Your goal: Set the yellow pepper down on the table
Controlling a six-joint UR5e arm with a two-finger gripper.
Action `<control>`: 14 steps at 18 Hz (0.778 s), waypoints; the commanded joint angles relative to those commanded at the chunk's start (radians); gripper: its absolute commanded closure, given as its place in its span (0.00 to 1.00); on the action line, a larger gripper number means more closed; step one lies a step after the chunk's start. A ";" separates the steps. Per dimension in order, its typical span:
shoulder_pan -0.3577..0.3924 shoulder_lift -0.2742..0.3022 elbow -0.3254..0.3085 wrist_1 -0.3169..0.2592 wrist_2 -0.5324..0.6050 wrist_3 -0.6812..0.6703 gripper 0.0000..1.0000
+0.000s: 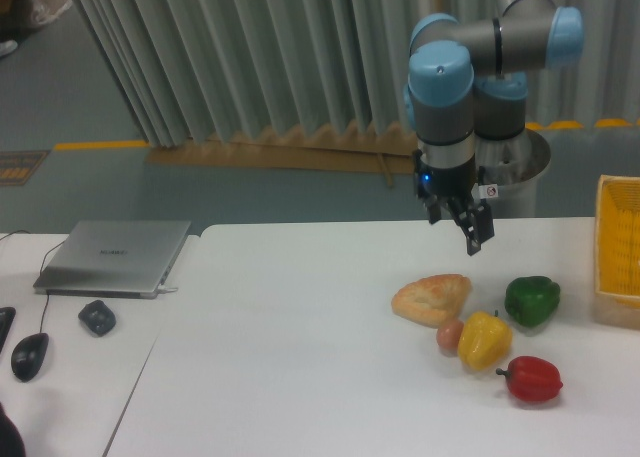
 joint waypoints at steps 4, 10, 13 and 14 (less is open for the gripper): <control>0.041 0.015 0.005 -0.072 0.008 0.302 0.00; 0.043 0.026 0.002 -0.077 0.003 0.290 0.00; 0.043 0.023 0.002 -0.072 -0.005 0.275 0.00; 0.043 0.022 0.002 -0.072 -0.006 0.273 0.00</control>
